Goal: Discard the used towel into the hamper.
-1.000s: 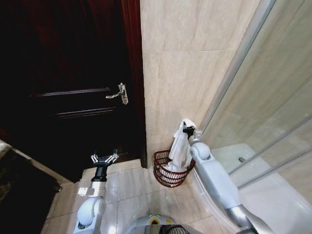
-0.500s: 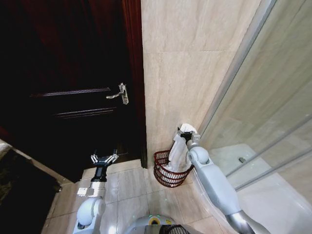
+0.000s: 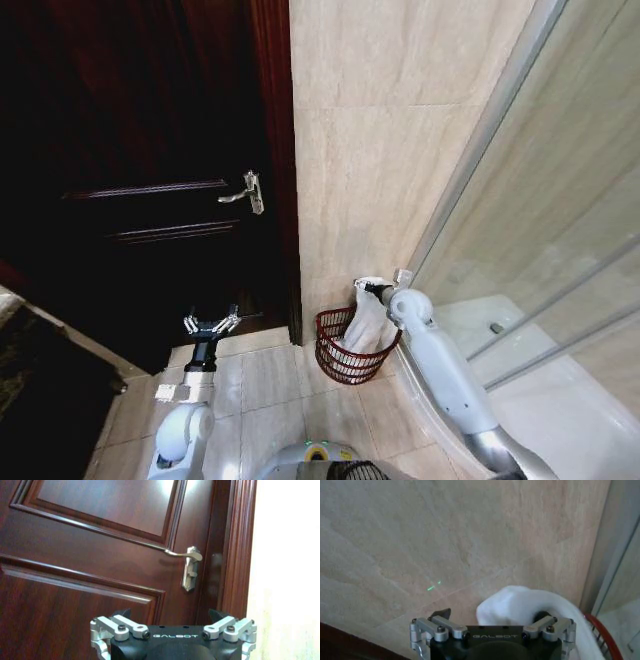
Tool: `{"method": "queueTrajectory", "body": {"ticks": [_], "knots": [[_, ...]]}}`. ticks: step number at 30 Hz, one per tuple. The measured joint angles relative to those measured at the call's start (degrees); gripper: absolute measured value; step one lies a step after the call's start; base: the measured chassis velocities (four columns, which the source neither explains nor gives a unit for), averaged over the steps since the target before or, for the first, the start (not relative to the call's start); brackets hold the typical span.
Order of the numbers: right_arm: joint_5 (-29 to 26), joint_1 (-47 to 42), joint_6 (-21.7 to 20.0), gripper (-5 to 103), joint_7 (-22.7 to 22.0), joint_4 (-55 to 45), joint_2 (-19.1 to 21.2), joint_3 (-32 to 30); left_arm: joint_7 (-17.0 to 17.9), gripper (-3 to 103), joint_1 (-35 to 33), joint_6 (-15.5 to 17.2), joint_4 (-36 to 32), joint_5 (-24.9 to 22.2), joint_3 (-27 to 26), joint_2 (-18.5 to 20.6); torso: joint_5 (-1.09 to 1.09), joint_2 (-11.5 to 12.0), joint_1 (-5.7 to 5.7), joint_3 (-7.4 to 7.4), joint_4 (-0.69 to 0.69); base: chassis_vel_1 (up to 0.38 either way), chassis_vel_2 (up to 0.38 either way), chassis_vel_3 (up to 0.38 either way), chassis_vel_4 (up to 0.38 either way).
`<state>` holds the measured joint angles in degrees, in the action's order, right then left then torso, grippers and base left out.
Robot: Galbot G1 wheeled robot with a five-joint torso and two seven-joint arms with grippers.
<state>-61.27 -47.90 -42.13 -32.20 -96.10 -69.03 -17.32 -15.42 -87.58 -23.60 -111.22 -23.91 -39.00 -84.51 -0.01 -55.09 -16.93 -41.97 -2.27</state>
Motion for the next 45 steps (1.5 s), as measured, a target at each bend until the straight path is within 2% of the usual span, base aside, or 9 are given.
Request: {"method": "queueTrajectory", "body": {"ticks": [2,5,10,13,15,18,25,32,45], "knots": [[0.46,-0.41,0.00,100,0.96,-0.05,0.16,-0.19,0.05,100,0.02,0.00,-0.06,-0.02,-0.02,-0.02,0.01,0.00,0.00,0.00,0.00,0.000,0.000,0.000,0.000],[10.12,-1.55,0.44,100,5.66,1.15,0.64,0.21,0.08,100,0.06,0.00,-0.08,0.00,-0.02,-0.05,0.02,-0.01,0.00,0.00,0.01,0.000,0.000,0.000,0.000],[17.31,-2.41,1.94,100,10.86,1.45,0.92,0.14,0.11,100,0.07,0.00,-0.08,0.24,0.18,-0.39,0.00,-0.02,0.00,-0.01,0.01,0.000,0.000,0.000,0.000],[25.91,-4.24,9.72,100,15.90,1.48,1.02,0.21,0.24,100,0.12,0.00,-0.16,0.27,0.23,-0.52,0.01,-0.02,-0.01,-0.01,-0.01,0.000,0.000,0.000,0.000],[26.86,-4.63,10.78,100,16.32,1.30,1.07,0.21,0.25,100,0.12,0.00,-0.16,0.26,0.23,-0.53,0.02,-0.02,-0.01,-0.01,0.00,0.000,0.000,0.000,0.000],[34.90,-8.86,18.61,100,20.46,-1.30,1.01,-0.45,0.12,100,0.20,-0.14,-0.08,0.20,0.26,-0.77,0.01,-0.02,0.00,-0.01,0.02,0.000,0.000,0.000,0.000],[44.07,-14.44,29.58,100,23.33,-2.49,-1.42,-3.02,-1.05,100,-0.20,-0.67,-0.02,0.00,0.26,-1.08,0.01,-0.02,-0.01,-0.01,0.00,0.000,0.000,0.000,0.000],[45.82,-19.07,32.92,100,24.03,-4.93,-3.03,-4.65,-0.67,100,-0.54,-0.71,0.05,0.14,0.10,-1.10,0.01,1.42,0.70,0.72,0.01,0.000,0.000,0.000,0.000],[47.03,-21.70,34.06,100,24.14,-6.78,-3.77,-4.99,0.48,100,-1.45,-2.13,-0.10,0.33,-0.02,-1.42,0.01,4.16,1.91,2.25,0.01,0.000,0.000,0.000,0.000]]}}
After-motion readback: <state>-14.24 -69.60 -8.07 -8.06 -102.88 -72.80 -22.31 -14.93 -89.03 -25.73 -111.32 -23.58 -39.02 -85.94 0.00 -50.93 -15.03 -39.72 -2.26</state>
